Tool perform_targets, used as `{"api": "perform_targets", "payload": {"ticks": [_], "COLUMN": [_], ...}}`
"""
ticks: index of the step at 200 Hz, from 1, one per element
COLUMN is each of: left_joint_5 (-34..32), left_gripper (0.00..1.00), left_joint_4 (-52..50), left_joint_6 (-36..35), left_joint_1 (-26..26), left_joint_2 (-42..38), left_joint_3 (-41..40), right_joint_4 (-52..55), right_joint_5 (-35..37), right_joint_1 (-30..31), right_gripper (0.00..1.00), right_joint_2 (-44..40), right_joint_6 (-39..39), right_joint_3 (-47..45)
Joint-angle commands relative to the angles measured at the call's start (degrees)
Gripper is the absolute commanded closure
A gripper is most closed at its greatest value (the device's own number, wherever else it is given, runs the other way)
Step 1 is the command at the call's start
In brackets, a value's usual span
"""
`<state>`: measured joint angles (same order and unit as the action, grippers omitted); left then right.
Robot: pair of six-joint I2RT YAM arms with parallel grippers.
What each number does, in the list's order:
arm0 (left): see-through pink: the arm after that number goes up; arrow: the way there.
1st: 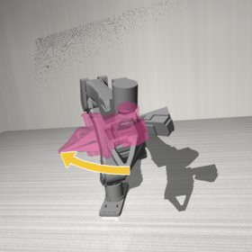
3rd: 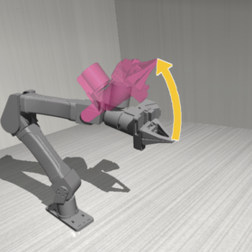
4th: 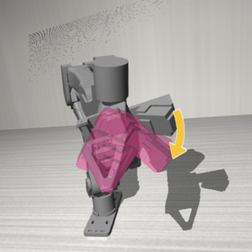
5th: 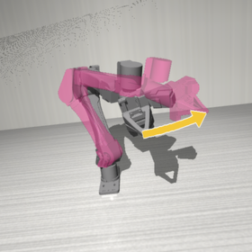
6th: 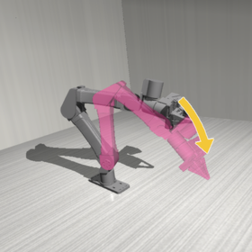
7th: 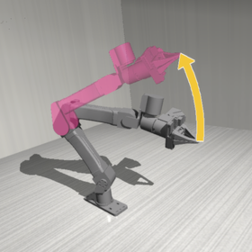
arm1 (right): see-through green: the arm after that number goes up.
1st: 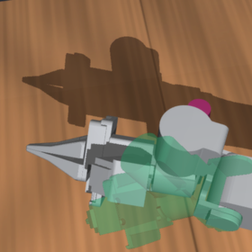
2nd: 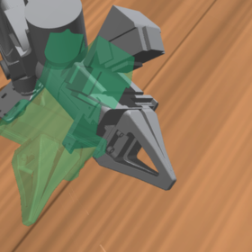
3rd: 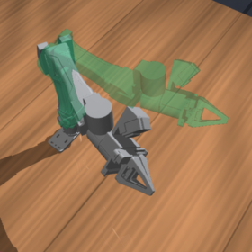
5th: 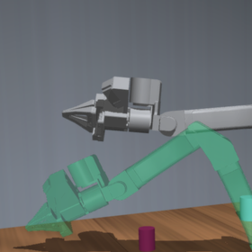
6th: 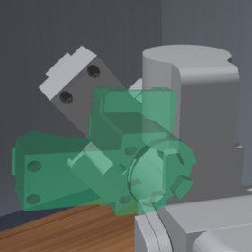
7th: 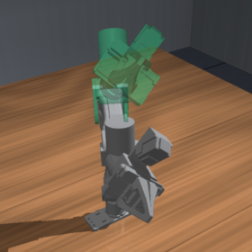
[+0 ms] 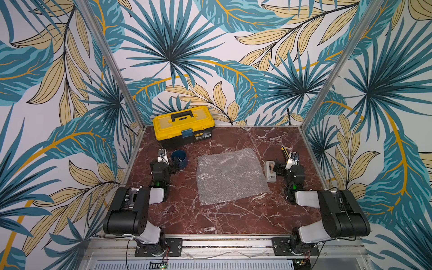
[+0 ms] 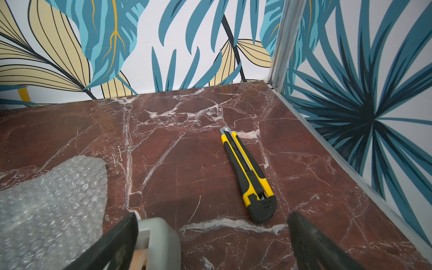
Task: Wrap mugs in bubble wrap
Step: Move the bubble wrap to the center of the board.
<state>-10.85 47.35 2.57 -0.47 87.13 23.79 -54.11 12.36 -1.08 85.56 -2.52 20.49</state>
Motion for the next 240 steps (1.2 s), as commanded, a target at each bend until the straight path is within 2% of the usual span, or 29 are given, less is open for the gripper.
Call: {"api": "perform_targets", "payload": {"ticks": [1,28,39,47,59,69,93,120,139,168,191,240], "left_joint_5": [0.4,1.0,0.2,-0.2,-2.1,-3.1,-7.8,-8.4,-7.3,-7.0,-6.8,-6.8], "left_gripper": [0.01,0.0,0.0,0.0,0.0,0.0,0.0,0.0,0.0,0.0,0.0,0.0], "left_joint_4": [1.0,0.7,-5.6,-10.6,-16.0,-18.9,-25.7,-38.4,-44.9,-52.7,-57.2,-60.5], "left_joint_6": [0.3,-1.3,-1.5,-1.1,0.8,1.8,3.0,7.9,10.1,12.2,12.7,13.9], "left_joint_1": [0.5,0.1,-0.5,-0.9,-1.4,-2.4,-6.4,-7.5,-7.6,-7.7,-7.7,-7.6], "left_joint_2": [0.1,-1.5,-4.1,-5.8,-8.1,-9.9,-13.3,-17.3,-19.5,-21.1,-20.8,-19.9], "left_joint_3": [-0.9,0.1,2.0,3.5,5.1,5.4,6.8,11.0,13.4,17.6,21.5,25.8], "right_joint_4": [0.8,0.1,3.4,12.0,32.7,47.7,65.1,78.8,84.2,86.6,88.5,91.3], "right_joint_5": [-0.3,-0.3,-0.6,1.2,4.7,2.6,-2.6,-6.7,-9.7,-14.0,-15.6,-20.5], "right_joint_1": [-0.1,-0.1,0.4,1.1,1.3,1.3,3.3,10.0,15.1,18.6,19.5,21.1], "right_gripper": [0.0,0.01,0.01,0.01,0.0,0.01,0.01,0.01,0.01,0.01,0.01,0.01], "right_joint_2": [0.4,-0.2,-3.8,-7.8,-12.4,-13.5,-13.4,-12.5,-9.9,-5.6,-2.0,4.8], "right_joint_6": [0.5,0.5,1.1,1.2,-4.8,-7.1,-12.1,-14.3,-15.6,-17.4,-17.5,-17.3], "right_joint_3": [0.3,-0.2,0.4,3.0,10.9,17.5,25.3,30.0,31.6,31.9,33.1,34.6]}}
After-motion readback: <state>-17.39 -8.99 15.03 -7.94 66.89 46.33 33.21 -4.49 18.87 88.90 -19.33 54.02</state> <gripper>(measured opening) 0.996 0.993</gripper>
